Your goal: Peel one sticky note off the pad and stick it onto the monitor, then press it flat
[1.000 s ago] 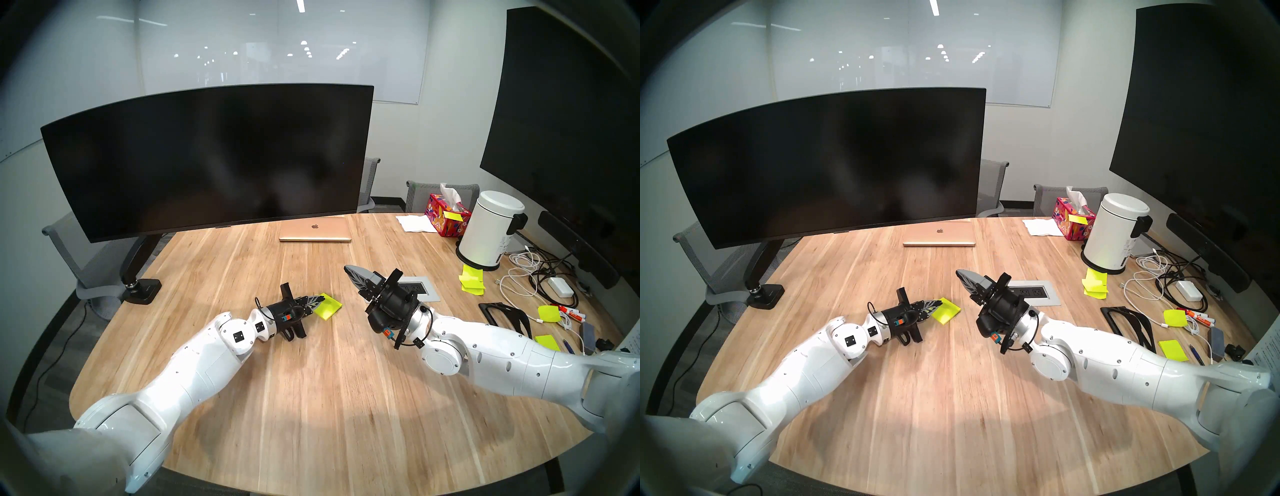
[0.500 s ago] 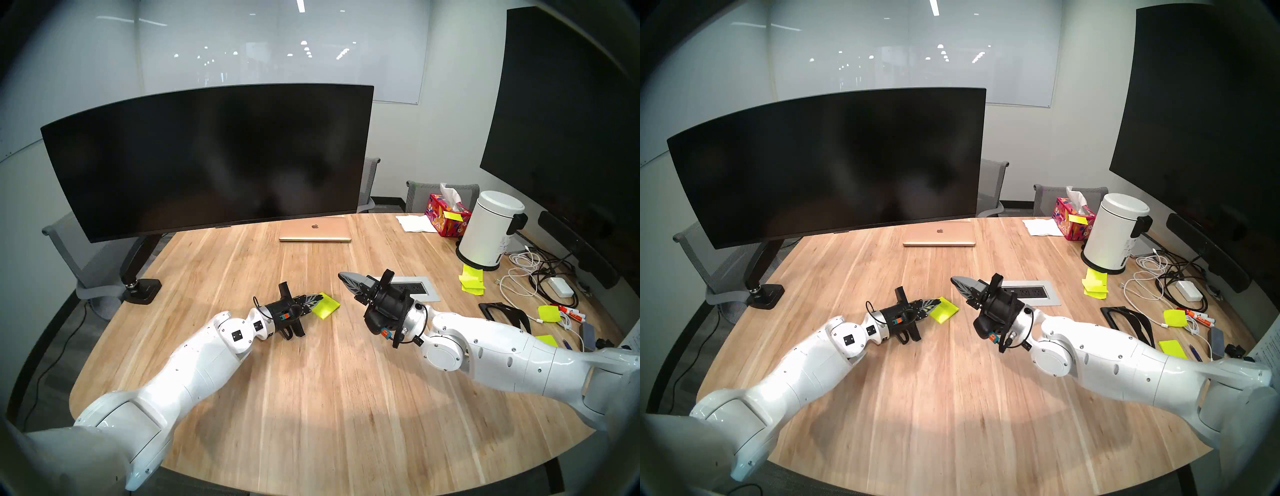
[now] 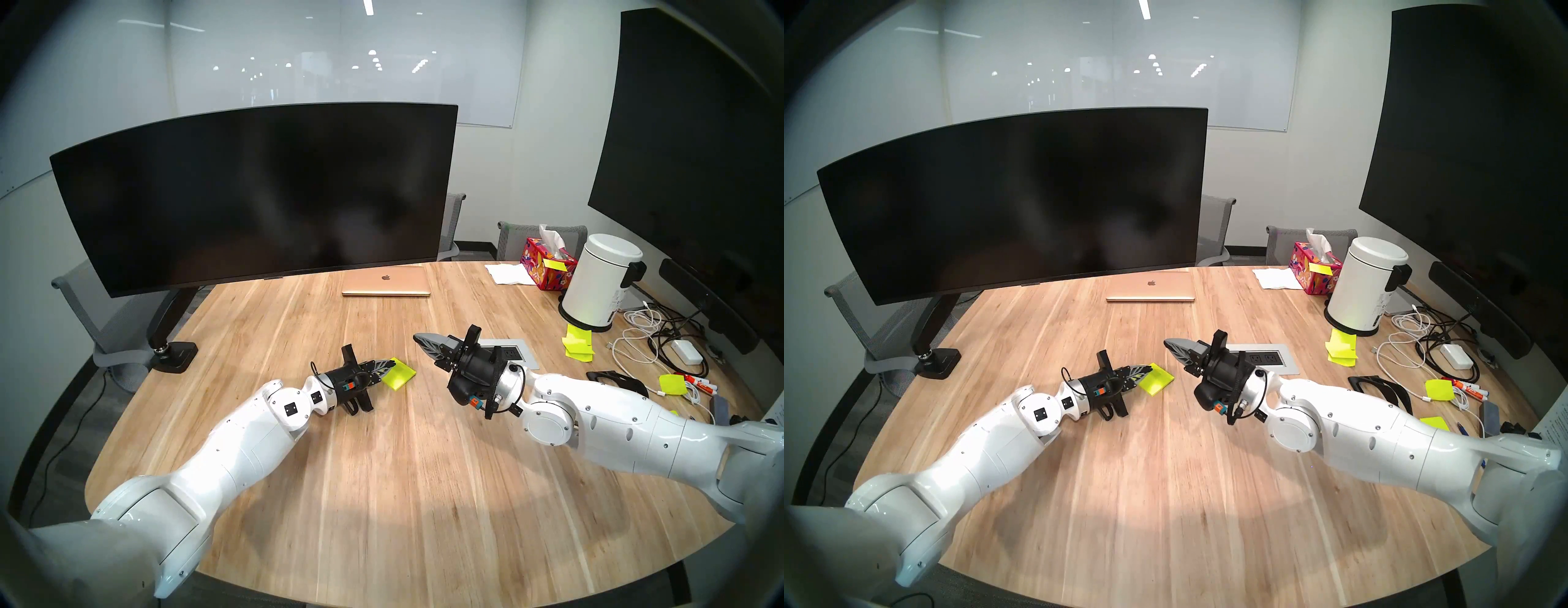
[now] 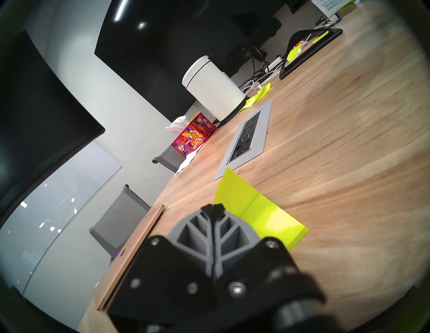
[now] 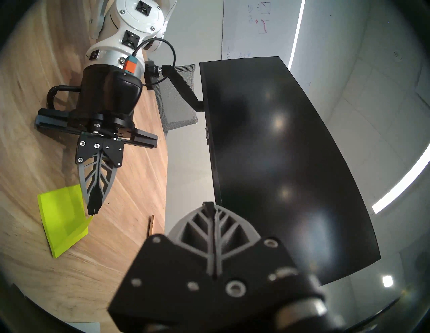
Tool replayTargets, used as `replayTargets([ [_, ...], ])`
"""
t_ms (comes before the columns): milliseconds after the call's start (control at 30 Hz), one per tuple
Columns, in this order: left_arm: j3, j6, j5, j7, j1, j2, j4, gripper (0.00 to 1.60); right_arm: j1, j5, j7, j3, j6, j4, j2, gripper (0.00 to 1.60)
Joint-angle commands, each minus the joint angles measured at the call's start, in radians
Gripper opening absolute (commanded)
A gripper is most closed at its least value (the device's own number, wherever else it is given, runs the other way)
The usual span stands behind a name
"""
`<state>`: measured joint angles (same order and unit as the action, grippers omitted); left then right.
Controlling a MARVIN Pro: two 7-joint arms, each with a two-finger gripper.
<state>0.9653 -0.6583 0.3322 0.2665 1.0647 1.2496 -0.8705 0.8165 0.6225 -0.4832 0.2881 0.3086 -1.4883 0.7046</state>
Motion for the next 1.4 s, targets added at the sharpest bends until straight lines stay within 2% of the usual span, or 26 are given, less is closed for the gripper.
replayTargets([
  [0,-0.009,0.002,0.008,-0.001,-0.003,0.014,0.041,0.00,-0.041,0.016,0.005,0.012,0.030,0.021,0.012,0.00],
  [733,-0.012,-0.010,0.007,-0.005,-0.023,0.033,0.080,0.00,-0.056,0.120,0.012,0.001,0.103,0.075,0.048,0.00],
  [1067,-0.013,-0.019,0.007,-0.004,-0.028,0.037,0.092,0.00,-0.049,0.130,0.020,0.003,0.122,0.081,0.045,0.00],
  [1367,-0.014,-0.022,0.008,-0.003,-0.032,0.040,0.097,0.00,-0.064,0.145,0.059,-0.006,0.167,0.108,0.050,0.00],
])
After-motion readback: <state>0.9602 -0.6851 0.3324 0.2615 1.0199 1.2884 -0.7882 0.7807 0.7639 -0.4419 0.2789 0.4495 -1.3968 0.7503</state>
